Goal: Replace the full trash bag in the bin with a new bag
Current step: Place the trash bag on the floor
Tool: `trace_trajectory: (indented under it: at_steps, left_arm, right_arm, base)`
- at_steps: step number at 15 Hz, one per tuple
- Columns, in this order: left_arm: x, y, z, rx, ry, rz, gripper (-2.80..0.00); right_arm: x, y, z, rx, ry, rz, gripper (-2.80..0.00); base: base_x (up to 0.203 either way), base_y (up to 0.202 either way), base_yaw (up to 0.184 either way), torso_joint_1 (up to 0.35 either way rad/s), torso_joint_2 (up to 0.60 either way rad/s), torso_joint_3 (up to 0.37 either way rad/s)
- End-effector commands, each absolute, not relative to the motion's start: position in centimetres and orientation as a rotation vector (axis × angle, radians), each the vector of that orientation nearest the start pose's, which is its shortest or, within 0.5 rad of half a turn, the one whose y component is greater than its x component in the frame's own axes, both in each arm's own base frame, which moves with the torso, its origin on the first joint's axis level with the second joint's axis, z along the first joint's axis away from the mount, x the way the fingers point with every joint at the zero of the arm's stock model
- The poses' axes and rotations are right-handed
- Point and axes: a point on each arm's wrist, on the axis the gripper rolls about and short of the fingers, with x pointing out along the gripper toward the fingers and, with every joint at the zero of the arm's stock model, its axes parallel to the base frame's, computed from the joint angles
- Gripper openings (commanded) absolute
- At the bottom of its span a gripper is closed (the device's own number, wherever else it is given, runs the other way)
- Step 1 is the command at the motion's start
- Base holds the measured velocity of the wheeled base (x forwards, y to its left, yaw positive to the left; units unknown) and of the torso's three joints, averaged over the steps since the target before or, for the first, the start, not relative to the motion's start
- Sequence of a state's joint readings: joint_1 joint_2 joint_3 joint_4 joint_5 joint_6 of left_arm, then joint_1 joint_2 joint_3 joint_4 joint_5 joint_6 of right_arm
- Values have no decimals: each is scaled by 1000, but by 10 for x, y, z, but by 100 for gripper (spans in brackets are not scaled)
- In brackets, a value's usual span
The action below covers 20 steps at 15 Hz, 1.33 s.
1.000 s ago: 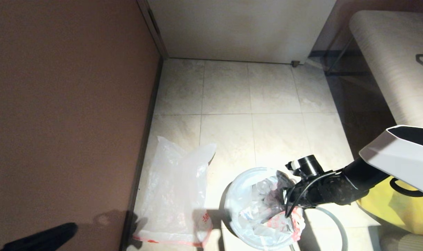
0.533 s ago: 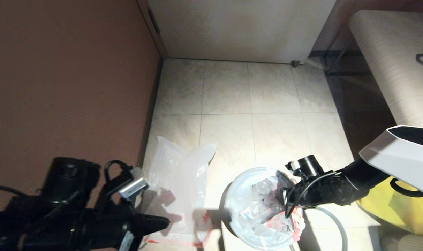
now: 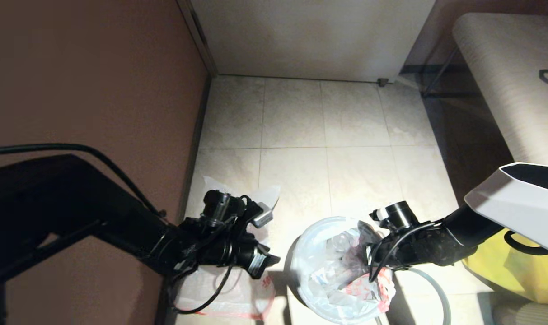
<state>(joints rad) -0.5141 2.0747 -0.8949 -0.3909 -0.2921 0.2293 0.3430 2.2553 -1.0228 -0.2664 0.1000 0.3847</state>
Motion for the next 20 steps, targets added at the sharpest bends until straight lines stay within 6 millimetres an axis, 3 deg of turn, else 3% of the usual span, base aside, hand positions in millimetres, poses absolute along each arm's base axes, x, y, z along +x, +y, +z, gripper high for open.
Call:
trace_trajectory:
  at_steps: [1, 4, 9, 10, 16, 20]
  left_arm:
    - [332, -202, 23, 297, 746, -860, 0]
    - [345, -225, 10, 319, 730, -844, 0]
    - [338, -243, 6, 267, 755, -833, 0]
    - [338, -248, 1, 291, 755, -798, -280]
    - [327, -280, 9, 369, 683, -712, -280]
    - [332, -288, 10, 391, 657, -671, -280]
  right_arm:
    - [354, 129, 8, 233, 1028, 217, -280]
    - [356, 127, 7, 236, 1027, 211, -280]
    - [355, 129, 6, 233, 1032, 214, -280]
    - [355, 129, 6, 233, 1031, 215, -280]
    - [359, 130, 10, 233, 1012, 224, -280]
    - [359, 129, 6, 261, 1026, 210, -280]
  base:
    - [0, 0, 0, 0, 0, 0]
    - [0, 0, 0, 0, 0, 0]
    - [0, 0, 0, 0, 0, 0]
    - [0, 0, 0, 0, 0, 0]
    - [0, 0, 0, 0, 0, 0]
    - [0, 0, 0, 0, 0, 0]
